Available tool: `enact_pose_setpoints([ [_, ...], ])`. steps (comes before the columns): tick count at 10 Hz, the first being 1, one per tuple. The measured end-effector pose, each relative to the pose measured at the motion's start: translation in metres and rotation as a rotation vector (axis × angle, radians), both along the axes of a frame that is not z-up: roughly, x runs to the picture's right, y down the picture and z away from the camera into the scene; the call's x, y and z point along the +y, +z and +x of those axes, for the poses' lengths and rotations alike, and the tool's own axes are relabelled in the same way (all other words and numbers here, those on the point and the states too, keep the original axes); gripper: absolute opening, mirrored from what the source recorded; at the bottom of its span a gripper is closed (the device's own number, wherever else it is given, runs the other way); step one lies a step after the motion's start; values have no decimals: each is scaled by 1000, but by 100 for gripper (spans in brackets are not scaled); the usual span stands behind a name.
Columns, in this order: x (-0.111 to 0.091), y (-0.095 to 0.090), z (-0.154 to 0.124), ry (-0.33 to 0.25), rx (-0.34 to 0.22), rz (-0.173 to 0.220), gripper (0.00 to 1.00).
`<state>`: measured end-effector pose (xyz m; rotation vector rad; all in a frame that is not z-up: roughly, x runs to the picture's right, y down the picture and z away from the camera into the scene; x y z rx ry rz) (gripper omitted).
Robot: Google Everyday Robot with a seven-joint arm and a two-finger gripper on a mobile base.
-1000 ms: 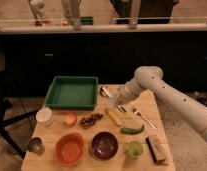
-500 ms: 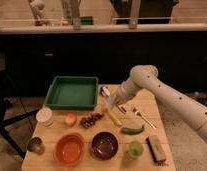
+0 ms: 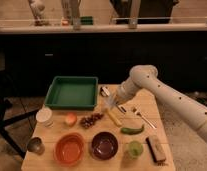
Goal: Place towel in metal cup
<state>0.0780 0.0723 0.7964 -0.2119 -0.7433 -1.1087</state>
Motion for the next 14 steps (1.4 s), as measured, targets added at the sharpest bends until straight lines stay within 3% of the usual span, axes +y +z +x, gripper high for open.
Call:
enact_pose_setpoints([
  [2,-10,-10,-10,-34,-16,37,0],
  [6,-34,-50,-81,-196,-100,133,0],
  [8,-32,-56,-114,-278,-139,143,0],
  [10,-26,-63,-154,-396,-192,139,0],
  [14,-8,-85,-204,-585,-283,140,0],
])
